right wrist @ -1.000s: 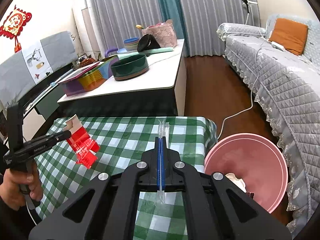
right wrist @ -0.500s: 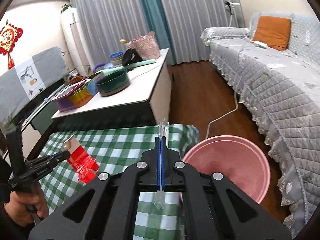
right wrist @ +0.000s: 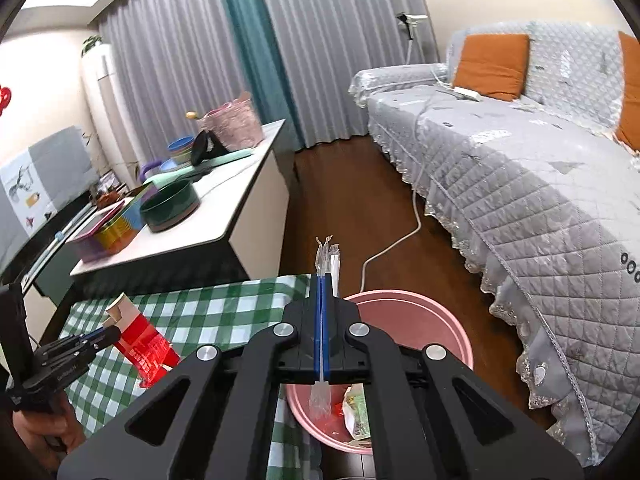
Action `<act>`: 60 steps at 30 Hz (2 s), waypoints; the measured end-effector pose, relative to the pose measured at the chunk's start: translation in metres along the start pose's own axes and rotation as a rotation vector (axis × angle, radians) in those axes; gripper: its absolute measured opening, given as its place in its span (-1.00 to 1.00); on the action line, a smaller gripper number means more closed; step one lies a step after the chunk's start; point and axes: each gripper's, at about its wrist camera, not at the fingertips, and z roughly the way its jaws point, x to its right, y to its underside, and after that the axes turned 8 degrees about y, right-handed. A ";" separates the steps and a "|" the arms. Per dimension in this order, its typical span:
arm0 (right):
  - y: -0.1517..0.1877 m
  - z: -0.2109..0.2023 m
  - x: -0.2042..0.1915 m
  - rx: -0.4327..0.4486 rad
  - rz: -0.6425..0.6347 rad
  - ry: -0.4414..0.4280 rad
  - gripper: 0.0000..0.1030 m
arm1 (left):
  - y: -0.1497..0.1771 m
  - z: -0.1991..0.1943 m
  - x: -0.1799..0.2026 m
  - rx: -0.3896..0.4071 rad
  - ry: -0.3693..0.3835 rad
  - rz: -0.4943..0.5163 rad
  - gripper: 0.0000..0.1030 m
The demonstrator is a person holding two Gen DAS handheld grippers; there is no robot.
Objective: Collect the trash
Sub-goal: 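Carry the red box with the left gripper while the right gripper carries the straws over the bucket, then open both grippers to drop the red box and straws into the bucket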
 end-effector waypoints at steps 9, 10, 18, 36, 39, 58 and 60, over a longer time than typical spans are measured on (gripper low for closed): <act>-0.007 0.001 0.016 0.018 0.014 0.059 -0.99 | -0.019 0.035 0.040 -0.012 0.047 0.054 -0.88; -0.007 0.001 0.018 0.020 0.015 0.065 -0.99 | -0.021 0.040 0.044 -0.016 0.052 0.059 -0.88; -0.011 0.008 0.030 0.021 0.029 0.084 -0.99 | -0.031 0.072 0.070 -0.042 0.075 0.093 -0.88; -0.014 0.035 0.038 -0.016 0.053 0.090 -0.99 | -0.032 0.133 0.105 -0.116 0.087 0.141 -0.88; -0.013 0.039 0.039 -0.029 0.056 0.101 -0.98 | -0.032 0.139 0.108 -0.134 0.104 0.140 -0.84; -0.006 0.034 0.027 -0.032 0.029 0.195 0.49 | -0.035 0.092 0.079 -0.070 0.064 0.052 0.09; -0.004 0.030 0.024 -0.023 0.023 0.196 0.59 | -0.035 0.082 0.076 -0.056 0.062 0.044 0.18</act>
